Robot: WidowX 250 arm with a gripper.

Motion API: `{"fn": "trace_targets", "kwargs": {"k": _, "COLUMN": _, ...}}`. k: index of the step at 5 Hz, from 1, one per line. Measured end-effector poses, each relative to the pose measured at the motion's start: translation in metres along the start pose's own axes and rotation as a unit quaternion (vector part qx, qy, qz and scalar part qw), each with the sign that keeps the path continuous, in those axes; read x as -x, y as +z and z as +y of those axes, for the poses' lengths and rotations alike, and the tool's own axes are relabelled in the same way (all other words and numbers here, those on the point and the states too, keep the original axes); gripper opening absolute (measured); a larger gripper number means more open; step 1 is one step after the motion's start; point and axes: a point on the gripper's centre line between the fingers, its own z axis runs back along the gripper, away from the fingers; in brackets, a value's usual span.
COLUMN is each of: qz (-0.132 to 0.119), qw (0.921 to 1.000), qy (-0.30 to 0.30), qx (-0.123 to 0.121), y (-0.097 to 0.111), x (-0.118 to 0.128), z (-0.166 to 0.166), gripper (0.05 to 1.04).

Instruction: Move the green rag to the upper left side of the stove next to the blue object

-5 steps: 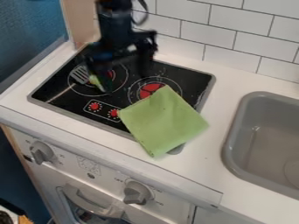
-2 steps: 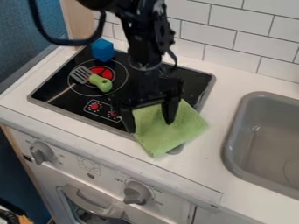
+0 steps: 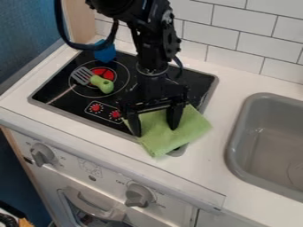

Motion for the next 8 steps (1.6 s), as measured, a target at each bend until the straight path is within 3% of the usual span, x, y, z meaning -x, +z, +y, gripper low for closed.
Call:
{"fn": "trace_targets", "kwargs": {"k": 5, "qz": -0.029, "qw": 0.9991, "qy": 0.031, "qx": 0.009, "y": -0.007, "x": -0.069, "z": -0.048, "gripper": 1.001}}
{"fn": "trace_targets", "kwargs": {"k": 6, "qz": -0.038, "qw": 0.9976, "qy": 0.056, "qx": 0.011, "y": -0.006, "x": -0.085, "z": -0.045, "gripper": 1.001}}
{"fn": "trace_targets", "kwargs": {"k": 7, "qz": -0.06, "qw": 0.9935, "qy": 0.096, "qx": -0.016, "y": -0.004, "x": -0.102, "z": -0.03, "gripper": 1.0}}
{"fn": "trace_targets", "kwargs": {"k": 8, "qz": -0.067, "qw": 0.9876, "qy": 0.139, "qx": -0.029, "y": -0.003, "x": -0.122, "z": -0.002, "gripper": 0.999}}
